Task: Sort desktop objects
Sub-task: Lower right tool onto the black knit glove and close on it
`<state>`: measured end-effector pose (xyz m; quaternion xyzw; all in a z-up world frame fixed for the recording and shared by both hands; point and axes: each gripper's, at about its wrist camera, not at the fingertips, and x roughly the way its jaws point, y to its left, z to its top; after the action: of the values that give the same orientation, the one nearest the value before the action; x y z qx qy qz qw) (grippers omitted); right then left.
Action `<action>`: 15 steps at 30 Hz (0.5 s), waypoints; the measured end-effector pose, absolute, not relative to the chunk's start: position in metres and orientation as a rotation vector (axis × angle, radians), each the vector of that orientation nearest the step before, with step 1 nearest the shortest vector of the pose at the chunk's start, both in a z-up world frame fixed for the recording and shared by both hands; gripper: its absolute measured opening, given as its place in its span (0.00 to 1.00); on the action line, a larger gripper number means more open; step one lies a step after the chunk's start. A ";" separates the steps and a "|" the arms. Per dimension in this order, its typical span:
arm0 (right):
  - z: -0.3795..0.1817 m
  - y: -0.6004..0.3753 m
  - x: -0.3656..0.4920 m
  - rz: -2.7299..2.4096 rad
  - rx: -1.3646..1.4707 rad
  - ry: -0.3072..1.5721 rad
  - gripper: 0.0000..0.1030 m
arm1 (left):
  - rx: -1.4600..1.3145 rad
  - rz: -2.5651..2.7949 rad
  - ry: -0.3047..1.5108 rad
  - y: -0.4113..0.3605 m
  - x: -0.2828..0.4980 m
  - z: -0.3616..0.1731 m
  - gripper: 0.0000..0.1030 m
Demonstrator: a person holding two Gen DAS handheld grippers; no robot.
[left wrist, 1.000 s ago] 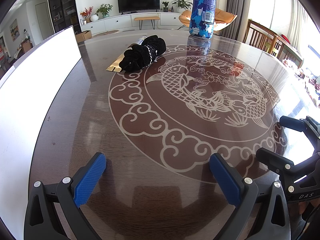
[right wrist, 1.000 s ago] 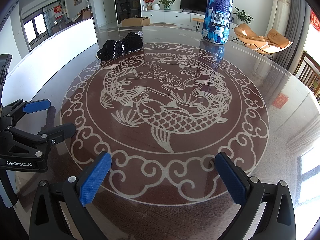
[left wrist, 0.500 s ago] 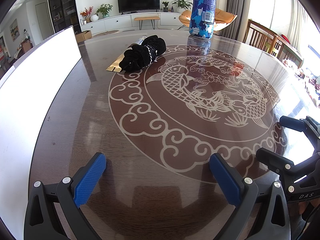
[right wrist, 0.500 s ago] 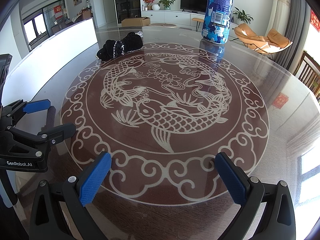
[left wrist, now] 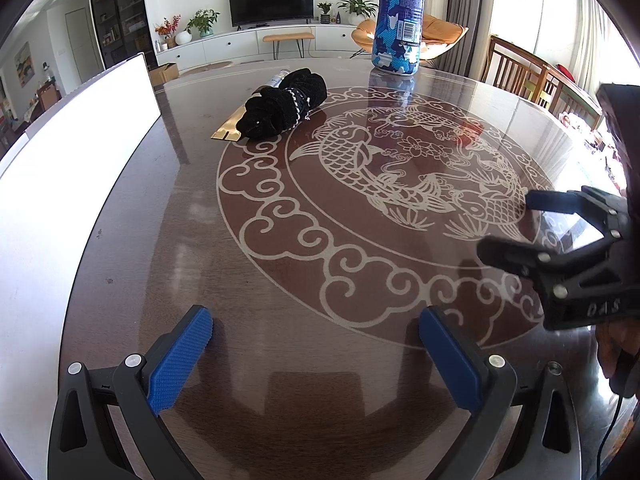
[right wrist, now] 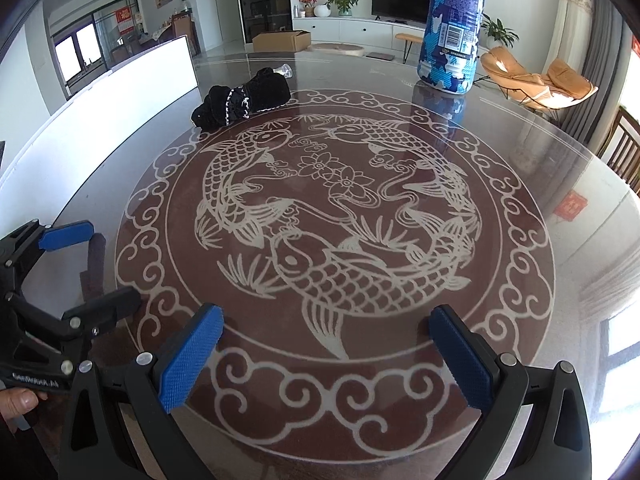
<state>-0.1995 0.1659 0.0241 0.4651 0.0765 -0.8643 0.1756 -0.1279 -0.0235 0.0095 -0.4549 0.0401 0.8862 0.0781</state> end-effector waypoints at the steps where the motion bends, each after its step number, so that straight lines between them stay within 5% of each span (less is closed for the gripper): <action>1: 0.027 0.161 -0.214 -2.420 1.325 0.177 1.00 | -1.358 2.646 0.127 -0.025 -0.123 0.009 1.00; 8: 0.045 0.095 -0.337 -2.271 1.447 -0.173 1.00 | -1.349 2.632 0.136 -0.028 -0.114 0.010 1.00; 15: 0.034 0.037 -0.388 -2.324 1.551 -0.091 0.98 | -1.348 2.629 0.136 -0.028 -0.115 0.009 1.00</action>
<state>-0.3884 0.0370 0.0344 0.5464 -0.0322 -0.8190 0.1723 -0.1148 -0.0278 0.0091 -0.4539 0.0459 0.8851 0.0916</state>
